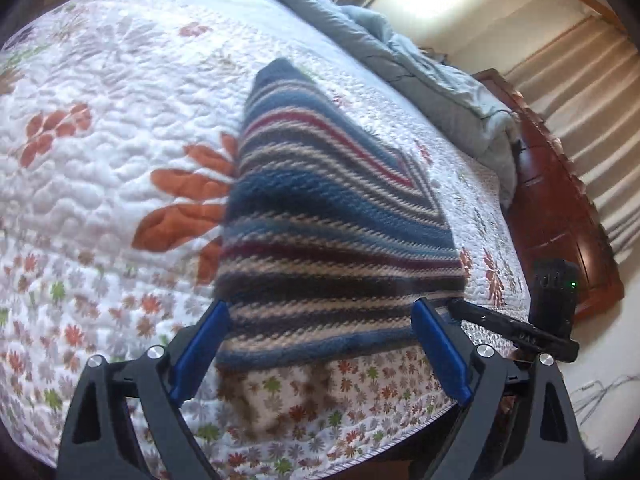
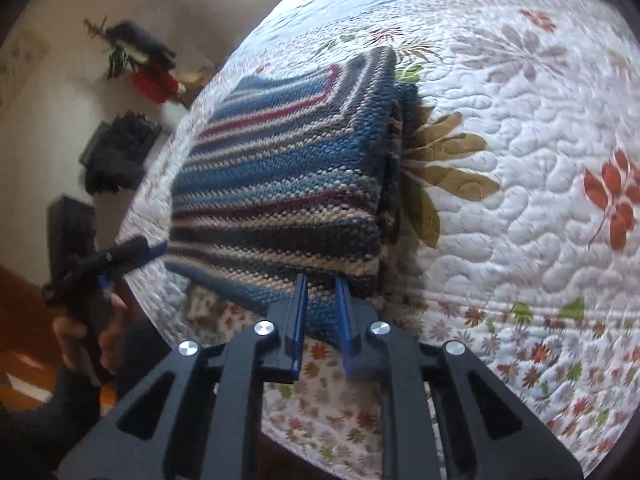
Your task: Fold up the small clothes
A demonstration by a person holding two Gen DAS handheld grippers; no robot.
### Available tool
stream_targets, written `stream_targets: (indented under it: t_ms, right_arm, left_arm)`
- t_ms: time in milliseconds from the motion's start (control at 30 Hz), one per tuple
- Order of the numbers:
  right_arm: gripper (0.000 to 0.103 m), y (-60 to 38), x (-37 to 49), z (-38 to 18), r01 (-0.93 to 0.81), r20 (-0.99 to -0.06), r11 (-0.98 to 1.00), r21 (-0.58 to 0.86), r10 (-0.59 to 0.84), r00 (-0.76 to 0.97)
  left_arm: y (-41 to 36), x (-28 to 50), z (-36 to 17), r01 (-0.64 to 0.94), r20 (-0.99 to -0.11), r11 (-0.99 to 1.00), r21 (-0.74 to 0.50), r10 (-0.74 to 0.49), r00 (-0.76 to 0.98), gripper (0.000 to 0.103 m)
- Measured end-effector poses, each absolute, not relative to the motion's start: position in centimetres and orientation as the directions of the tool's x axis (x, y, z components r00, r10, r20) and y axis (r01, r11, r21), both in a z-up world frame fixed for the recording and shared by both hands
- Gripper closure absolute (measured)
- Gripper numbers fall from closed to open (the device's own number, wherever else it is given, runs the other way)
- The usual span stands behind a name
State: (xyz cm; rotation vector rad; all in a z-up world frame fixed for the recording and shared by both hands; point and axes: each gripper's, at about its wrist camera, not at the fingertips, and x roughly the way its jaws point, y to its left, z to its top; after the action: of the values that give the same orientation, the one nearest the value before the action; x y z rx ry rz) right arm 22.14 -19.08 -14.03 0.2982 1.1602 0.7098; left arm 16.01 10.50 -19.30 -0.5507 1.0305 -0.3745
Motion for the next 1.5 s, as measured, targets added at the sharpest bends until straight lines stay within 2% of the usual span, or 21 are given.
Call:
stream_targets:
  t_ms: [33, 67, 100, 167, 267, 300, 433, 567, 733, 867, 1033, 1500]
  right_arm:
    - [0.082, -19.5, 21.6, -13.1, -0.353, -0.708, 0.736, 0.578, 0.667, 0.231]
    - [0.071, -19.8, 20.9, -12.3, -0.357, -0.697, 0.734, 0.578, 0.672, 0.251]
    - [0.055, -20.1, 20.2, -11.5, -0.357, -0.688, 0.735, 0.577, 0.673, 0.273]
    - [0.037, -21.0, 18.3, -9.5, -0.343, -0.671, 0.75, 0.566, 0.66, 0.338]
    - [0.018, -22.4, 15.4, -7.9, -0.308, -0.663, 0.779, 0.546, 0.627, 0.41]
    - [0.014, -22.8, 14.6, -7.7, -0.294, -0.663, 0.789, 0.539, 0.613, 0.43]
    - [0.011, -23.3, 10.6, -7.2, -0.238, -0.678, 0.828, 0.508, 0.555, 0.482]
    - [0.006, -22.5, 6.8, -6.0, -0.206, -0.709, 0.889, 0.408, 0.451, 0.542]
    - [0.003, -21.5, 2.6, -3.0, -0.166, -0.687, 0.949, 0.267, 0.308, 0.658]
    - [0.003, -20.3, 0.0, -0.6, -0.253, -0.657, 0.937, 0.24, 0.349, 0.668]
    - [0.003, -18.6, -1.6, 0.4, -0.309, -0.641, 0.926, 0.216, 0.373, 0.671]
    - [0.003, -15.8, -0.3, 0.0, -0.363, -0.659, 0.91, 0.2, 0.399, 0.638]
  left_arm:
    - [10.8, 15.6, -19.1, 0.038, -0.694, 0.799, -0.6, -0.544, 0.472, 0.01]
    - [10.8, 14.9, -18.6, 0.045, -0.694, 0.802, -0.595, -0.541, 0.475, 0.007]
    - [10.7, 14.4, -18.1, 0.048, -0.703, 0.817, -0.574, -0.523, 0.482, 0.004]
    - [10.4, 12.2, -16.5, 0.06, -0.721, 0.867, -0.494, -0.447, 0.529, 0.004]
    - [9.9, 8.9, -14.7, 0.045, -0.751, 0.933, -0.356, -0.314, 0.581, 0.004]
    - [9.7, 7.7, -14.1, 0.031, -0.756, 0.949, -0.314, -0.27, 0.596, 0.004]
    - [9.0, 2.9, -11.9, -0.042, -0.741, 0.987, -0.153, -0.086, 0.666, 0.004]
    - [8.8, -0.6, -9.4, -0.089, -0.713, 0.982, -0.169, -0.06, 0.699, 0.004]
    - [7.4, -2.9, -6.0, -0.066, -0.714, 0.982, -0.176, -0.082, 0.695, 0.004]
    - [5.9, -5.0, -3.1, -0.014, -0.672, 0.983, -0.18, -0.113, 0.732, 0.004]
    - [5.1, -5.8, -2.1, -0.04, -0.677, 0.979, -0.198, -0.107, 0.728, 0.004]
    - [5.2, -5.3, -3.1, -0.077, -0.697, 0.986, -0.146, -0.047, 0.715, 0.004]
